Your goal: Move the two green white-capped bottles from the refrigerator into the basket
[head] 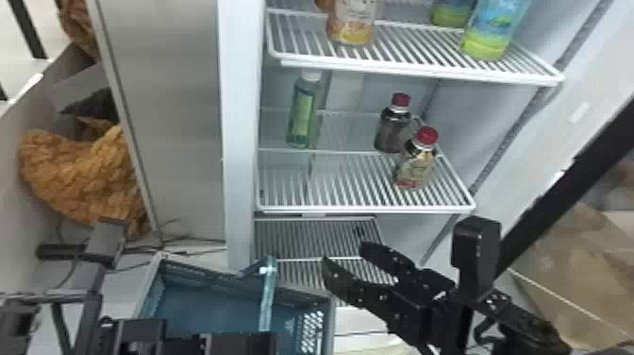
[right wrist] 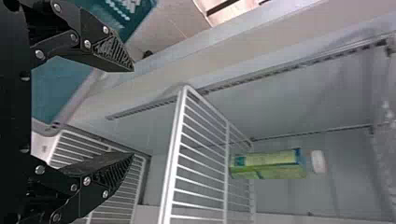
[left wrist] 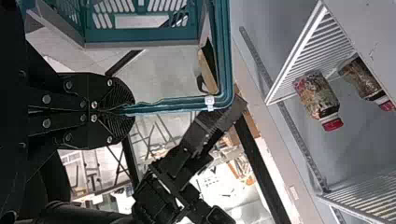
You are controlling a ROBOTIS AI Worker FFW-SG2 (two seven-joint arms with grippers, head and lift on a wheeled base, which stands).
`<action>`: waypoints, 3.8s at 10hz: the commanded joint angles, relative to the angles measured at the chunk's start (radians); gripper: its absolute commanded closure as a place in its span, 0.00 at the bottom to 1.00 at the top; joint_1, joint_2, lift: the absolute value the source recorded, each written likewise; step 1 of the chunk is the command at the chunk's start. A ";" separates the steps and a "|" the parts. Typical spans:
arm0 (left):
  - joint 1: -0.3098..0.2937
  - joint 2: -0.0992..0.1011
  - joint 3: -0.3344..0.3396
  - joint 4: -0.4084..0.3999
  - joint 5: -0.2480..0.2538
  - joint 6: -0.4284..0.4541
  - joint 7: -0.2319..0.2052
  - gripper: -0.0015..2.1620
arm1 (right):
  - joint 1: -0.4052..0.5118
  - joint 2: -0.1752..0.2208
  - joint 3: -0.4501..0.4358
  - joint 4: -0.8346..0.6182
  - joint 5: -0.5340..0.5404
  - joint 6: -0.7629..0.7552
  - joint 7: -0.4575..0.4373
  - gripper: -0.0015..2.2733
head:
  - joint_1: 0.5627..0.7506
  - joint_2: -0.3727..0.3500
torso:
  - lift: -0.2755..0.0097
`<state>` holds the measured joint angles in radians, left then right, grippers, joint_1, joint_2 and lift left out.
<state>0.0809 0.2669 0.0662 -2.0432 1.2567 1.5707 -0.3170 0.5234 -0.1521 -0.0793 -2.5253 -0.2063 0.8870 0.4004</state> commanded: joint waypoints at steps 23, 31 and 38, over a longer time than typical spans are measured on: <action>0.005 -0.006 0.004 0.000 0.008 0.001 0.001 0.54 | -0.494 0.029 0.137 0.806 0.085 -0.860 -0.146 0.01 | 0.70 0.25 | 0.04; -0.012 -0.006 -0.018 0.015 0.016 -0.010 0.004 0.54 | -0.658 0.032 0.181 1.025 0.079 -0.948 -0.181 0.01 | 0.70 0.26 | 0.04; -0.029 -0.009 -0.036 0.032 0.026 -0.020 0.004 0.54 | -0.816 0.026 0.261 1.218 0.065 -0.973 -0.219 0.00 | 0.70 0.28 | 0.04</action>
<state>0.0535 0.2587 0.0317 -2.0137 1.2817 1.5517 -0.3129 -0.2754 -0.1256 0.1685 -1.3316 -0.1363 -0.0852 0.1824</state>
